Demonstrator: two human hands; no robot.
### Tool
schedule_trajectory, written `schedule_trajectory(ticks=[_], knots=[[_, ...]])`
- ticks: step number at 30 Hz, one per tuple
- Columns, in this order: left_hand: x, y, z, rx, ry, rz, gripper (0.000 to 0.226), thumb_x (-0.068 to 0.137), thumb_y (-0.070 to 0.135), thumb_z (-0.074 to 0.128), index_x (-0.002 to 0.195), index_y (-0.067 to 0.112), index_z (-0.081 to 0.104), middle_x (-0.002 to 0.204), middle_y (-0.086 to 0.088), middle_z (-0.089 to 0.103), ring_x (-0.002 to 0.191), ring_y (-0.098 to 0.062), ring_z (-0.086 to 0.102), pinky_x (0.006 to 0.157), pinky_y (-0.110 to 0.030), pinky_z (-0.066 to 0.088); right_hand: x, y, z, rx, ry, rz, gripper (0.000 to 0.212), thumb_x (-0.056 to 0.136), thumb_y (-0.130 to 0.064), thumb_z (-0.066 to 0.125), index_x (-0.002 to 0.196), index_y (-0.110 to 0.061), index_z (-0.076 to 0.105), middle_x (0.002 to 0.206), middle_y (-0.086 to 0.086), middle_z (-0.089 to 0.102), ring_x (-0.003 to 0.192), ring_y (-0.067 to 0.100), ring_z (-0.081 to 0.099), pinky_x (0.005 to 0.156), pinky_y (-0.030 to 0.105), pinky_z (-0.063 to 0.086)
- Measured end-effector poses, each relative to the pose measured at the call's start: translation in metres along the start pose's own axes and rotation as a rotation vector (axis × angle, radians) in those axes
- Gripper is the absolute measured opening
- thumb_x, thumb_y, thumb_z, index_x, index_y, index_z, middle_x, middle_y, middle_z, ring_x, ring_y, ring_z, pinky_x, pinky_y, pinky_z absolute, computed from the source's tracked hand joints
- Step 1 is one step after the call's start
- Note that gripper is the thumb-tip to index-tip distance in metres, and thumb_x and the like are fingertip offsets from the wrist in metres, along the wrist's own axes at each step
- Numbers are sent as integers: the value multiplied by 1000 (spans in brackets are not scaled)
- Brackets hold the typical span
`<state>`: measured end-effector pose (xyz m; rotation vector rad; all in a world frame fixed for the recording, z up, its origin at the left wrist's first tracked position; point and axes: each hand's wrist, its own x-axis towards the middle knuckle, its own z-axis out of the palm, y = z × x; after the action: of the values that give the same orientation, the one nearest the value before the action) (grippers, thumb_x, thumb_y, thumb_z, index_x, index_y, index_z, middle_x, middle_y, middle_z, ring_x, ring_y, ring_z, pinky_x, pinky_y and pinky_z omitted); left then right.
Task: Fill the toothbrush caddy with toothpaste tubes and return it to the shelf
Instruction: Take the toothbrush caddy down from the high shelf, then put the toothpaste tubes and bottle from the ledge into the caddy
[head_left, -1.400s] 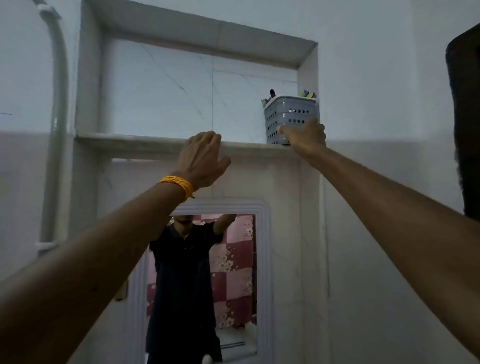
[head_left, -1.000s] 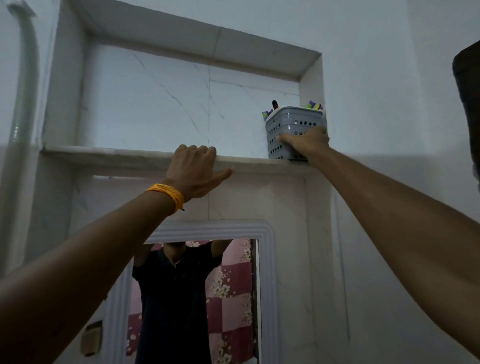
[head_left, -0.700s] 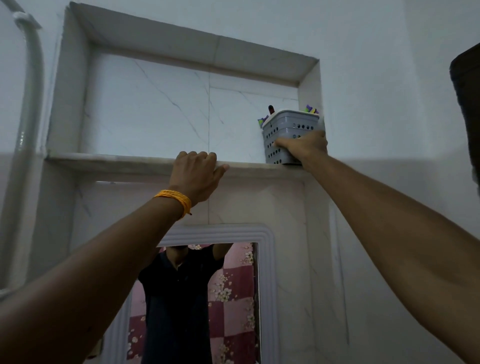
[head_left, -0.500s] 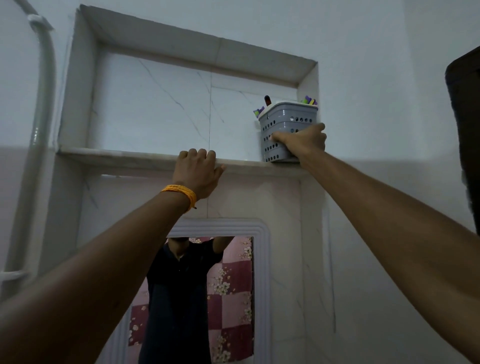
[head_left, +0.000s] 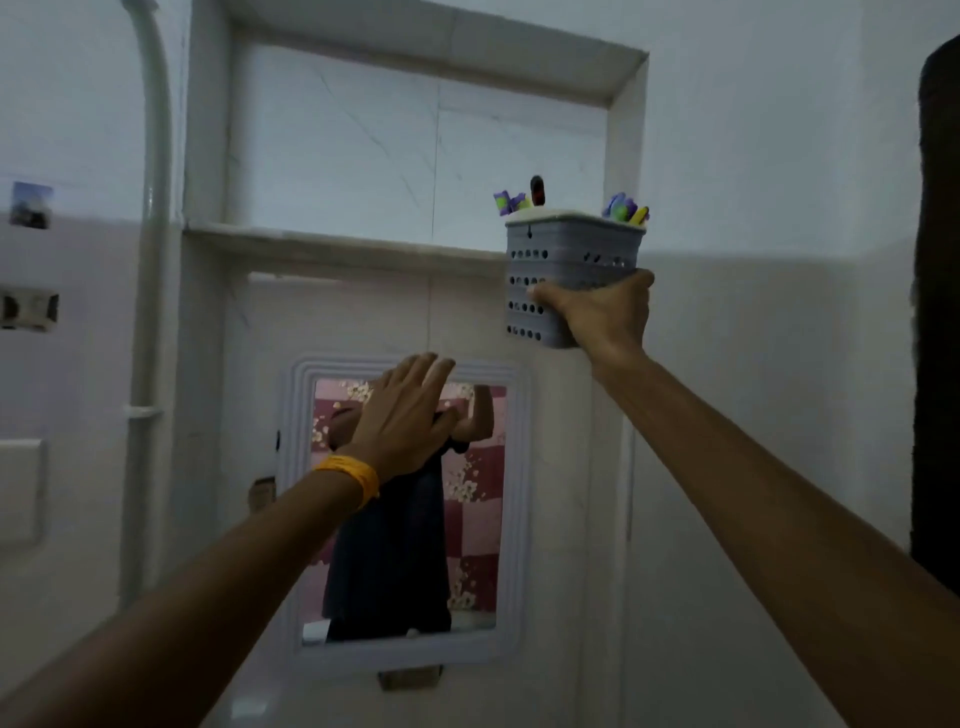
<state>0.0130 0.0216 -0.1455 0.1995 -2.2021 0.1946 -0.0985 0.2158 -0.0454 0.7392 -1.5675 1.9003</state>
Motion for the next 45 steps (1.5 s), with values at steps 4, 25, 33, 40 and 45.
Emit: schedule_trajectory(ticks=[4,25,33,40,45], knots=[[-57,4,18,-56,-56,-68,67,89,55,29,143,17,37,146,-8,44,134,-28,42,111,-45,38,-61,58,-12,-27,-82,75,111,46,-38,99,136,-11,39,134,8,55,121,25,60,95,44,60],[-377,-6,167,-187,-772,-608,65,94,31,53,151,14,25,148,-16,44,128,-36,50,104,-50,45,-415,321,-81,-148,-289,463,118,46,-12,100,146,-10,36,142,3,52,128,14,54,104,15,44],[-459,-28,236,-182,-1071,-611,65,89,30,61,146,13,34,143,-14,49,126,-35,50,102,-48,44,-494,375,-77,-161,-274,661,128,38,-42,94,147,-9,36,143,7,53,127,17,56,94,2,43],[-497,-41,268,-130,-1149,-502,45,82,22,66,125,15,53,122,-11,64,112,-31,59,94,-41,48,-524,410,-79,-262,-237,687,130,42,-26,103,151,-21,33,148,3,52,134,18,56,99,55,56],[-505,-45,277,-99,-1095,-460,33,86,24,67,116,15,60,116,-10,67,107,-28,61,94,-40,49,-534,404,-74,-227,-224,655,119,51,-41,94,151,-24,31,148,-1,47,134,-3,50,107,22,49]])
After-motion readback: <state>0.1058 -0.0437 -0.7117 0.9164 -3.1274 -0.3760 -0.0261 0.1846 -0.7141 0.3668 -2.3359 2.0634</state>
